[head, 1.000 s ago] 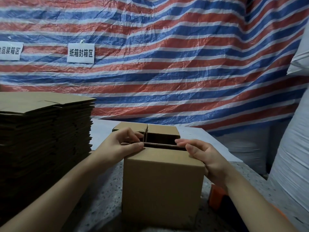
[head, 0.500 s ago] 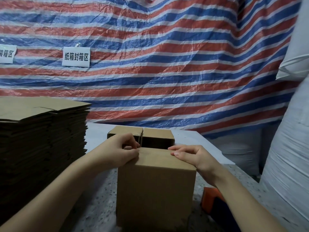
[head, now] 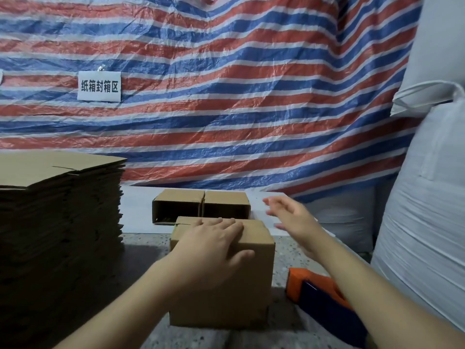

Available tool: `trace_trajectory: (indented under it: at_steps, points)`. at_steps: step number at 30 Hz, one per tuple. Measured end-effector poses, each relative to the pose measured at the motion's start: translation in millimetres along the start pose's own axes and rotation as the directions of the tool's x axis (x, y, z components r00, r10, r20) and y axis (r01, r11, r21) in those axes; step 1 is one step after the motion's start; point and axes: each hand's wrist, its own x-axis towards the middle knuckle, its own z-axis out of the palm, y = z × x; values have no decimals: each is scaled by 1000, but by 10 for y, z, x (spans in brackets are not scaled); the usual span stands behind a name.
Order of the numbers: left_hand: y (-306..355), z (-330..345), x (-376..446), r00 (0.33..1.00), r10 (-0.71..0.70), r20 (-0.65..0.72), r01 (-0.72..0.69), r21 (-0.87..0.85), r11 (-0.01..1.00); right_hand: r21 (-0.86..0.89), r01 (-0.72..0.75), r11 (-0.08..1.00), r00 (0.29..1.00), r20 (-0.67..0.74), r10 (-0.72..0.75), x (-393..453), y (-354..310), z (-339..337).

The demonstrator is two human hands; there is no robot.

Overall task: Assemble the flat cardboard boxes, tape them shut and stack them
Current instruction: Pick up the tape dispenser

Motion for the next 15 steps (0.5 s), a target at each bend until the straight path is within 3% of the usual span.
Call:
trace_trajectory:
  at_steps: [1,3,6,8,11,13,15]
  points:
    - [-9,7,7,1000,4,3,-4,-7,1000,-72,-12,997,997,-83,6,1,-16,-110]
    - [-21,18,6,1000,11,6,-11,-1,1000,-387,-53,920,991,-132,2,-16,12,-341]
    - [-25,19,-1,1000,14,-13,-14,-5,1000,-819,-119,561,990,-55,130,-174,110,-488]
    - [-13,14,-1,1000,16,-25,-16,-10,1000,-904,-146,401,967,-46,250,-295,190,-478]
    - [1,5,5,1000,0,-18,0,-5,1000,-956,-163,245,900,-42,433,-442,287,-445]
    - [4,-1,5,1000,-2,-15,2,-3,1000,-958,-211,196,851,-81,519,-547,363,-433]
    - [5,-3,-1,1000,3,-18,-3,-4,1000,-939,-272,212,847,-130,515,-641,440,-419]
